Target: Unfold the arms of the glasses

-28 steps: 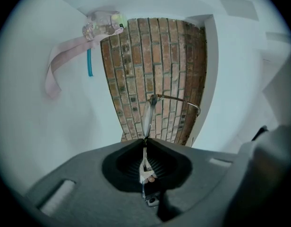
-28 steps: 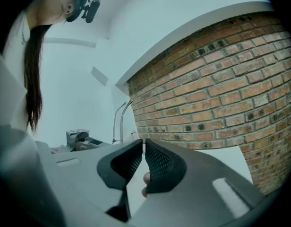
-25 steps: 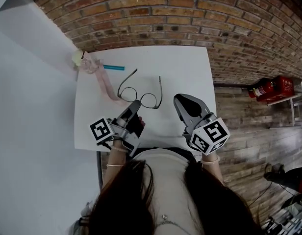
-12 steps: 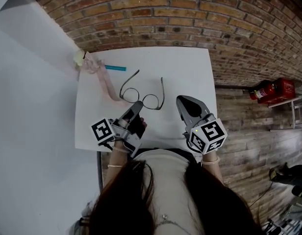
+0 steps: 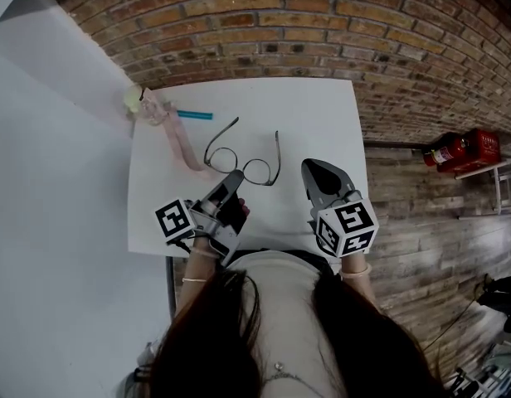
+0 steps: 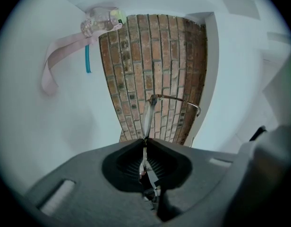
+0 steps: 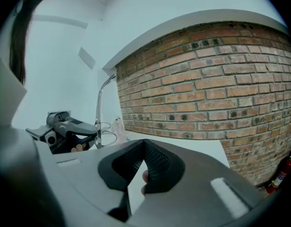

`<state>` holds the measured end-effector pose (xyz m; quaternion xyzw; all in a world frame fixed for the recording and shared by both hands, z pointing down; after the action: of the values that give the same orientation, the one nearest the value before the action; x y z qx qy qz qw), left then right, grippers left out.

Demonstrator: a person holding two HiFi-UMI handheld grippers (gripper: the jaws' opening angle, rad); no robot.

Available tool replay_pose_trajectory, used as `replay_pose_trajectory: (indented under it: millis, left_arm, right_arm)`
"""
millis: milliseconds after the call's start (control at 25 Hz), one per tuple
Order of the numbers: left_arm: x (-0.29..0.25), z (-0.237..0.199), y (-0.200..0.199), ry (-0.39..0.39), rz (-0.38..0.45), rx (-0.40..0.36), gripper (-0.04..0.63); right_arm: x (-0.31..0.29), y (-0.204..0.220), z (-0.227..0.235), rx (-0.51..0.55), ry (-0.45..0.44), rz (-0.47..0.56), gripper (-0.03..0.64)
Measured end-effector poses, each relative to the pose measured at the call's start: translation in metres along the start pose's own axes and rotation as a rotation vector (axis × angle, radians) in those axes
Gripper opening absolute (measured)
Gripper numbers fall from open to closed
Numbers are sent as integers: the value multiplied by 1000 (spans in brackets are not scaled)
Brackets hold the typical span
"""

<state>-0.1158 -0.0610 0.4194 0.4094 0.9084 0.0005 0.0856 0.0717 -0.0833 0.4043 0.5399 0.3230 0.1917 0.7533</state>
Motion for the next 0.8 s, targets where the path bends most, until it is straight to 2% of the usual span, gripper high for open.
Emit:
replay_pose_trajectory:
  millis: [800]
  left_arm:
    - [-4,-3,0,-4,-29,7,21]
  right_arm:
    - [-2,0,-2,-4,5,-8,5]
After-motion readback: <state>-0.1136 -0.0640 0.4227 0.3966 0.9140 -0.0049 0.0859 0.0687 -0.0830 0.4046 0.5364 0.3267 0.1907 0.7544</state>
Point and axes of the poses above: the fingertips, and each gripper's own axes: x backward along the fingers, z to its right, y out of its underside, the point moved 5 cm from there along x, backward along the fingers, and after that the axes turned 10 degrees about -y, right-handed, at the moved point
